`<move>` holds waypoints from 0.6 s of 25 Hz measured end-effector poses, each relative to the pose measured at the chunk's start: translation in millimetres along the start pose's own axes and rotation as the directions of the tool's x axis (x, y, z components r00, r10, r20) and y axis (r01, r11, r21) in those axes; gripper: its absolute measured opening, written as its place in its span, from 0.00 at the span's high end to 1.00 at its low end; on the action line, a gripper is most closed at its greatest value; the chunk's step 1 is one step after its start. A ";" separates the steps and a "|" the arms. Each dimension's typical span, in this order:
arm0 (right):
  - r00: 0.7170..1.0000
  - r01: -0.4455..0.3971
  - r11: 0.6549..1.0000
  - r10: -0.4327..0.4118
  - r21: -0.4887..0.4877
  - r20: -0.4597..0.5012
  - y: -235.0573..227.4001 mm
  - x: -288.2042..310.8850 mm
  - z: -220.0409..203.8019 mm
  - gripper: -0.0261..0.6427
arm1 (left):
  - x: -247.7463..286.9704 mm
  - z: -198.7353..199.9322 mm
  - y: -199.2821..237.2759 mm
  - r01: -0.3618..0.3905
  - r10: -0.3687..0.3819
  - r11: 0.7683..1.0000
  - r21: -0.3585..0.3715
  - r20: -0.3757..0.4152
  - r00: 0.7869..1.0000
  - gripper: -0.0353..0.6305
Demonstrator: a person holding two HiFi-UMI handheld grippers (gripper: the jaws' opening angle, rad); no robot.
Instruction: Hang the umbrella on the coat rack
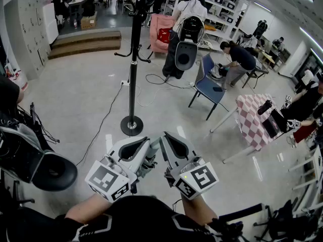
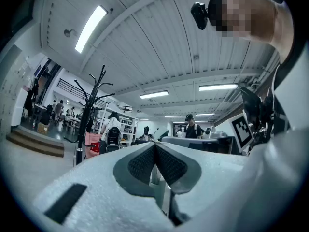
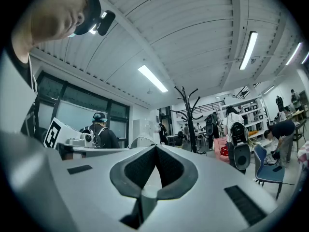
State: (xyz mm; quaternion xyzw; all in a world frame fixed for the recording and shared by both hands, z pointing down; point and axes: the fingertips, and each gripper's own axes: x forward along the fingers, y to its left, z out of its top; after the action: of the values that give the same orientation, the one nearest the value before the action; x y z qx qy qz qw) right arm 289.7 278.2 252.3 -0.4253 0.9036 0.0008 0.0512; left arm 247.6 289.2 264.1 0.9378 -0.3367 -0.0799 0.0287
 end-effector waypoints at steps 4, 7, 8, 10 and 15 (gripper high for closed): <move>1.000 0.004 1.000 -0.004 0.002 -0.003 -0.5 5.1 -4.1 0.95 | -0.4 -2.9 5.5 0.001 -0.001 1.000 -0.005 -0.003 1.000 0.93; 1.000 0.007 1.000 -0.007 0.001 0.003 -2.2 6.6 -2.7 0.95 | -0.3 -1.1 8.1 -0.002 0.002 1.000 -0.002 0.002 1.000 0.93; 1.000 0.007 1.000 -0.007 0.000 0.006 -2.7 6.9 -1.8 0.95 | -0.1 0.0 8.8 -0.002 0.002 1.000 0.000 0.003 1.000 0.93; 1.000 0.008 1.000 -0.008 -0.003 0.012 -3.6 8.1 0.6 0.95 | 0.6 2.5 10.3 0.000 0.000 1.000 0.005 0.008 1.000 0.93; 1.000 0.004 1.000 -0.003 -0.026 0.018 -2.4 10.8 2.0 0.95 | -2.0 5.9 18.2 -0.011 0.011 1.000 0.011 0.016 1.000 0.93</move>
State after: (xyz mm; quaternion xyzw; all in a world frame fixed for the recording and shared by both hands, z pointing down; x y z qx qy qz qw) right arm 284.8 268.5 249.4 -0.4275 0.9022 0.0163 0.0540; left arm 233.7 276.4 260.4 0.9353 -0.3427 -0.0855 0.0212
